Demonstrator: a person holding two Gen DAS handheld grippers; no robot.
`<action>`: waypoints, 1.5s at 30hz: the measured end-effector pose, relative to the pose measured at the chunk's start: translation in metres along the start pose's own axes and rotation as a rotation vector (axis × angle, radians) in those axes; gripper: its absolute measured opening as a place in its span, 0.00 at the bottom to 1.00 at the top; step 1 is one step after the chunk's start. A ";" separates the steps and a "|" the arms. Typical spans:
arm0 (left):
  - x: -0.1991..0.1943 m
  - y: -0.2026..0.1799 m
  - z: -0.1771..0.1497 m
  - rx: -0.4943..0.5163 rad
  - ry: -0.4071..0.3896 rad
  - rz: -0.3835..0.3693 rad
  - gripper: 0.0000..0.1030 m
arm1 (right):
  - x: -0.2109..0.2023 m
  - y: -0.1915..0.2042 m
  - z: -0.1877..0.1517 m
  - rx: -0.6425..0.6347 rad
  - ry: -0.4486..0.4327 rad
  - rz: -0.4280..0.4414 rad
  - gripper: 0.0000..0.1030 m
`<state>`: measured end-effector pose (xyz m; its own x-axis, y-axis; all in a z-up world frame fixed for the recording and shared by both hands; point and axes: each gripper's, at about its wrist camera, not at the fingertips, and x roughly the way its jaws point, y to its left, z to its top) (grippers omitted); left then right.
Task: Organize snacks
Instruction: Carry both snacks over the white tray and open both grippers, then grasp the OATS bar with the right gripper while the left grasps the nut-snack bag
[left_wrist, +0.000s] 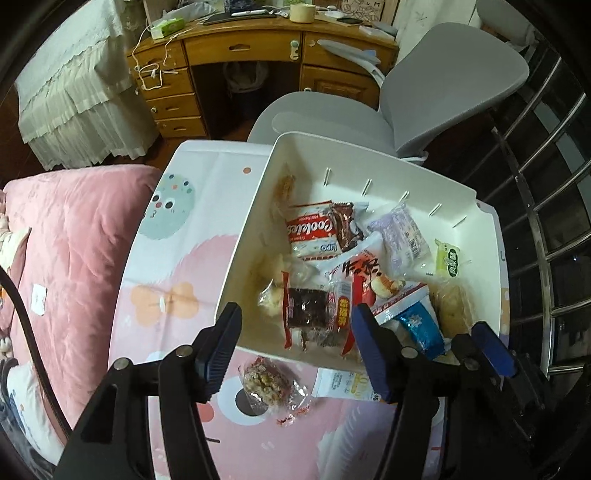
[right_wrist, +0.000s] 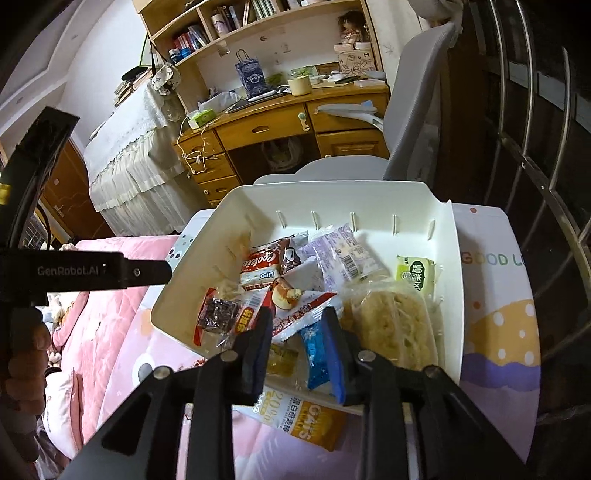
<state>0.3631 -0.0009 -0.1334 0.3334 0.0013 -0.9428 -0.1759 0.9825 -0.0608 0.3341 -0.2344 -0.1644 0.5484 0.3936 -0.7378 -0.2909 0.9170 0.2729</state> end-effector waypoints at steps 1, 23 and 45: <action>0.000 0.001 -0.003 -0.004 0.007 0.000 0.63 | -0.001 0.000 -0.001 -0.001 0.001 0.002 0.31; 0.022 0.056 -0.081 -0.173 0.102 0.003 0.70 | -0.038 0.003 -0.059 -0.198 0.001 -0.006 0.53; 0.090 0.057 -0.118 -0.262 0.138 -0.017 0.70 | 0.026 0.024 -0.116 -0.569 0.151 -0.011 0.68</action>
<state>0.2734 0.0330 -0.2605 0.2125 -0.0577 -0.9755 -0.4109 0.9004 -0.1428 0.2501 -0.2097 -0.2487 0.4481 0.3327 -0.8298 -0.6841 0.7251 -0.0787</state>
